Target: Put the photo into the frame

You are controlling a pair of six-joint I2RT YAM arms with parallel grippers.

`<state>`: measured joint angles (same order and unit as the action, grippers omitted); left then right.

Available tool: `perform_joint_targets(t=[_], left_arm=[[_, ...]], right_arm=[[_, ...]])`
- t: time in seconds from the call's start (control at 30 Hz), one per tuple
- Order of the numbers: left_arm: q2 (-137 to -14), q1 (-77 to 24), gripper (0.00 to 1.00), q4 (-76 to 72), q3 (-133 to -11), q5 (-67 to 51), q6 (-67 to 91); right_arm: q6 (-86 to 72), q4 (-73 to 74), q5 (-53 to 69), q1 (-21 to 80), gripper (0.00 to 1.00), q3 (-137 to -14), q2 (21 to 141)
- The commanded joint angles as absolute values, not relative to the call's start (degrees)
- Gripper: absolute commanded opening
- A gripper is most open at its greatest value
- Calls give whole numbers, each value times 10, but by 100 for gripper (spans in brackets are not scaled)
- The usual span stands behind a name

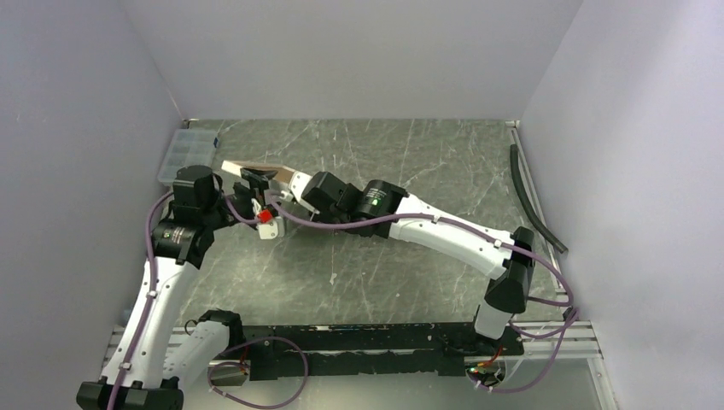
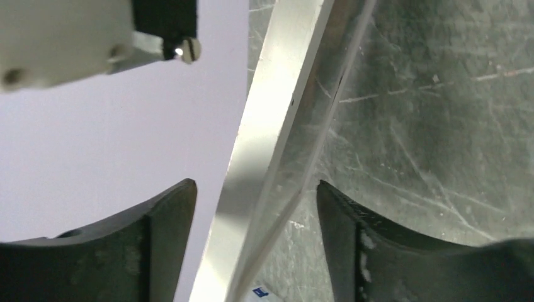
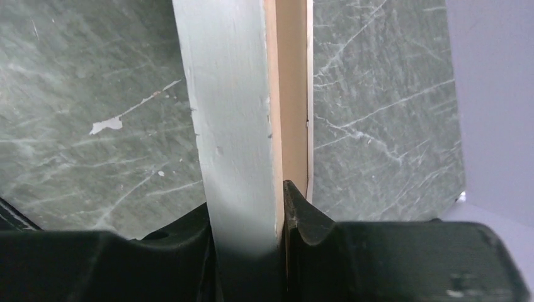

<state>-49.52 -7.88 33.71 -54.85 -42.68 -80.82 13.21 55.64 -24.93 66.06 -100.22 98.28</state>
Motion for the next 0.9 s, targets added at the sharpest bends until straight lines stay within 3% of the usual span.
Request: perform_joint_targets(t=[0.0, 0.07, 0.4, 0.6, 0.87], left_arm=[[-487, -75, 88, 324, -590, -430, -708], [-488, -71, 94, 324, -604, -420, -662], [-583, 83, 94, 497, -773, -541, -514], [-697, 128, 94, 587, -876, -544, -443], [-688, 131, 94, 501, -807, -557, -326]], right_arm=[[15, 532, -212, 650, 11, -1074, 986], [1, 552, -192, 639, 9, -1110, 998], [-129, 640, 11, 529, 2, -1321, 1082], [-226, 563, 195, 401, 3, -1247, 1059], [-317, 523, 342, 259, 4, -1195, 1089]])
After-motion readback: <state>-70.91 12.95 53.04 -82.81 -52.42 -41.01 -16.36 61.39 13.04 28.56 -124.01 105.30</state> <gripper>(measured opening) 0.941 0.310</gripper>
